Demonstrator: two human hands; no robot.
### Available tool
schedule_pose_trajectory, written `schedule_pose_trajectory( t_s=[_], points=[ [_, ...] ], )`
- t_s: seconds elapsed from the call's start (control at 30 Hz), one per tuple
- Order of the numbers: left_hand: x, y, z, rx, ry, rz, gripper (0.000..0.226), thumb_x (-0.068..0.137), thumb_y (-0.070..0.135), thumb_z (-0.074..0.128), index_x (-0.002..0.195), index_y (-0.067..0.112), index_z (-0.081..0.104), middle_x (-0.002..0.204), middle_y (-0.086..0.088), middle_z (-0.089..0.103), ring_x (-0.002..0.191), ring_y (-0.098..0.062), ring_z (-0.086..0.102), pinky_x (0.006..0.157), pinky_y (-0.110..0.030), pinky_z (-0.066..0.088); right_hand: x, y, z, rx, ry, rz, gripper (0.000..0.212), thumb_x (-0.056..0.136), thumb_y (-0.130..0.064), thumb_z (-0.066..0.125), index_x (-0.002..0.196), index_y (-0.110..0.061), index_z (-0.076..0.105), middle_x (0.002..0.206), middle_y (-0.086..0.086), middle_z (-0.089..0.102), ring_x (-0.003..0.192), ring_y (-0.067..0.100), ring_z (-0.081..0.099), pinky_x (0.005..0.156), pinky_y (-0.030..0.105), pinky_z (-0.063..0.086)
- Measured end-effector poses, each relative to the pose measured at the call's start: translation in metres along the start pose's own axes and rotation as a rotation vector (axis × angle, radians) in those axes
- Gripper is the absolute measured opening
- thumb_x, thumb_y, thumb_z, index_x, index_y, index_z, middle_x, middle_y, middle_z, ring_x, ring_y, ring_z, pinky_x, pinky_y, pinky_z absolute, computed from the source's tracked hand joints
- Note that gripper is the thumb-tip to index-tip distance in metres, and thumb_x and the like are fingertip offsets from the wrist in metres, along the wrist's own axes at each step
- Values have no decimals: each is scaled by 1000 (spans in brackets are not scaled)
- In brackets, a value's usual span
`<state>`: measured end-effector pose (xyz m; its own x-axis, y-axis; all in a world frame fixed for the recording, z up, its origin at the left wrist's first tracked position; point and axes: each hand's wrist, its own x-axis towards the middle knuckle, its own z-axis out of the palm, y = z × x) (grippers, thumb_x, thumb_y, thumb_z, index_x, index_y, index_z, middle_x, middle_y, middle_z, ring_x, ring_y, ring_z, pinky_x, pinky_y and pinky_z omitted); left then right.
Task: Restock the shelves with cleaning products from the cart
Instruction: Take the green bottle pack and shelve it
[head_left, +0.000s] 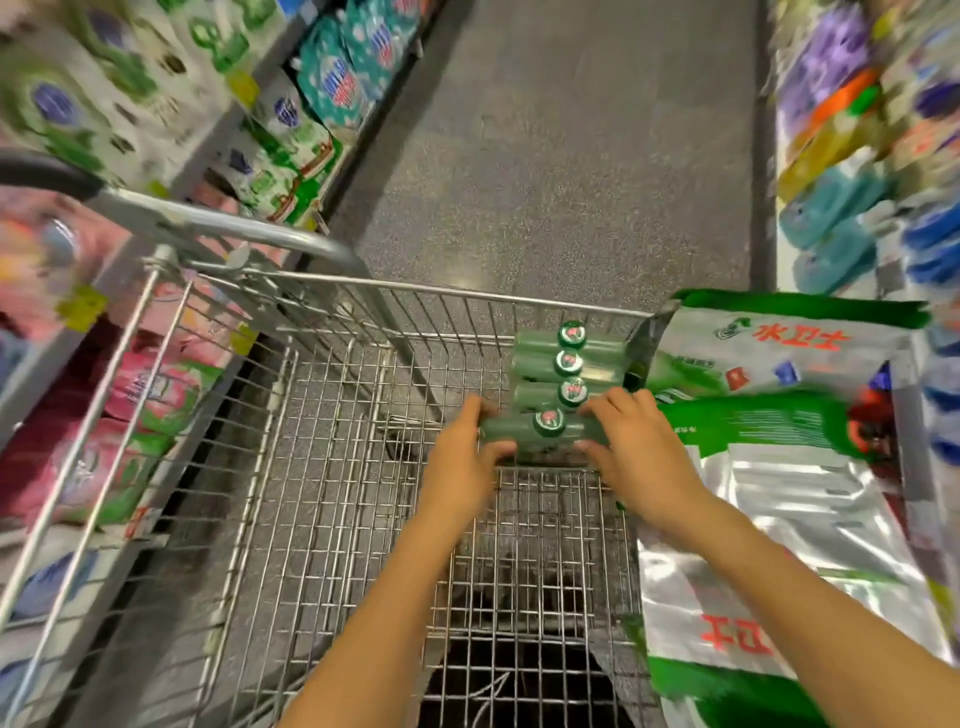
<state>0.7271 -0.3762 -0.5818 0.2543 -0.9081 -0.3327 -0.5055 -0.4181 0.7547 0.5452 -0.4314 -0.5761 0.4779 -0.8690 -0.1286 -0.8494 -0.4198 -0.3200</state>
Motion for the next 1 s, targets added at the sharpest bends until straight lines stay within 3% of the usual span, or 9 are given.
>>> schedule_pose_trajectory(
  t_s=[0.1, 0.17, 0.23, 0.4, 0.5, 0.6, 0.77, 0.9, 1.0],
  points=[
    [-15, 18, -23, -170, 39, 41, 25, 87, 7, 64, 96, 24, 48, 98, 11, 62, 69, 7, 63, 55, -10, 49, -7, -8, -29, 268, 17, -24, 36, 92, -30, 60, 124, -13, 53, 114, -2, 52, 108, 17, 46, 91, 22, 37],
    [-26, 36, -40, -274, 59, 78, 21, 90, 5, 61, 97, 23, 52, 96, 12, 63, 74, 14, 62, 59, -9, 50, -12, -14, -51, 475, 27, -41, 27, 92, -27, 61, 116, -19, 54, 105, -10, 52, 98, 9, 52, 79, 6, 35],
    [-40, 55, -56, -331, 85, 130, 17, 92, 4, 56, 101, 18, 54, 94, 11, 63, 73, 12, 63, 60, -10, 51, -18, -19, -73, 674, 69, -70, 19, 91, -25, 63, 107, -28, 54, 101, -16, 56, 90, -5, 54, 77, 2, 37],
    [-75, 100, -89, -431, 203, 238, 17, 93, 13, 56, 104, 25, 57, 104, 9, 64, 82, -3, 65, 68, -22, 54, -38, -27, -121, 1106, 219, -93, 25, 85, -18, 63, 104, -32, 57, 96, -14, 65, 90, -8, 62, 80, 6, 45],
    [-93, 128, -104, -425, 254, 348, 19, 93, 12, 57, 104, 28, 57, 97, 13, 64, 72, 8, 59, 62, -10, 46, -51, -32, -146, 1137, 271, -163, 24, 88, -9, 60, 103, -27, 60, 95, -11, 69, 89, -6, 63, 78, 6, 46],
    [-110, 153, -114, -445, 284, 436, 20, 93, 13, 58, 108, 25, 59, 99, 8, 65, 73, 4, 61, 58, -8, 45, -68, -41, -172, 1106, 358, -220, 20, 89, -10, 60, 103, -25, 61, 97, -12, 70, 91, 0, 65, 77, 11, 50],
    [-142, 173, -120, -489, 264, 501, 25, 90, 26, 61, 114, 34, 58, 123, 5, 63, 111, -16, 59, 89, -35, 51, -108, -57, -201, 1132, 525, -218, 20, 92, -7, 56, 103, -22, 62, 103, 5, 68, 99, 22, 64, 88, 36, 52],
    [-171, 177, -121, -604, 186, 567, 17, 86, 20, 66, 99, 31, 62, 102, 7, 72, 91, 1, 67, 72, -14, 53, -155, -72, -209, 1181, 649, -147, 17, 92, -11, 56, 100, -24, 64, 99, 3, 69, 95, 21, 65, 82, 35, 53],
    [-202, 177, -120, -652, 115, 661, 16, 86, 11, 65, 91, 26, 64, 80, 17, 74, 75, 8, 65, 62, -8, 47, -205, -87, -209, 1157, 725, -102, 19, 83, -29, 60, 101, -27, 66, 101, 0, 70, 97, 20, 67, 79, 34, 57]
  ],
)
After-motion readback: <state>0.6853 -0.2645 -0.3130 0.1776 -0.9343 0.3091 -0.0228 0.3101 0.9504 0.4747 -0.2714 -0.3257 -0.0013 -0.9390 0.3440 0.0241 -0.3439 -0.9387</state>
